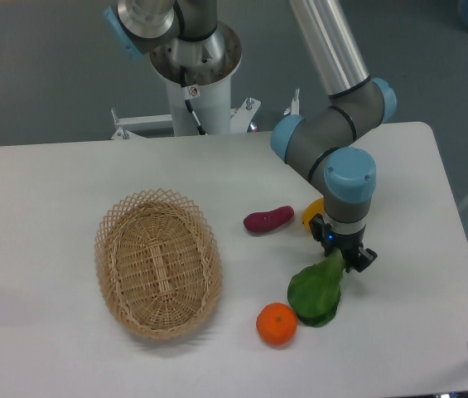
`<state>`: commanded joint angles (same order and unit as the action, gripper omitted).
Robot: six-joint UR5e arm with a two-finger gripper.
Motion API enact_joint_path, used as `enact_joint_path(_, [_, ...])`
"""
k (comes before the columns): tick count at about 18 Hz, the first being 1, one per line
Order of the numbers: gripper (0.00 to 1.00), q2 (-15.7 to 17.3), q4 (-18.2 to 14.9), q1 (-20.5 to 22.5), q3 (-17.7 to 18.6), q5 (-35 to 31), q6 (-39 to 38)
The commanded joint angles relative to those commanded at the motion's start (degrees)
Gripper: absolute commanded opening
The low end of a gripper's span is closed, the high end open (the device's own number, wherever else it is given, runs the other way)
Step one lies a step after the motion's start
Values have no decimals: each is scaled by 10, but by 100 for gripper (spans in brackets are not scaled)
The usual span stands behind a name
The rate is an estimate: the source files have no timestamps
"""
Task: Pick up the green vegetable from the table
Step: 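Lift the grasped bok choy up off the table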
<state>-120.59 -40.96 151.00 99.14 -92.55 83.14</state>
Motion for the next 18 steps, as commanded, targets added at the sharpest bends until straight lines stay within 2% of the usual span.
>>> enact_joint_path(3, [40,5,0,4,-4,1,2])
enact_joint_path(4, [36,6,-1,4,-4,1,8])
enact_joint_path(8, [36,19,-2,11,-9,4,12])
enact_joint_path(11, [37,47,-23,23,-26,39,11])
enact_joint_path(13, [37,68,-49,32,-40,90,4])
enact_joint_path(16, [38,97,-88,35,-53,116,-11])
enact_joint_path(18, [38,112,-90,33,-52,140,-43])
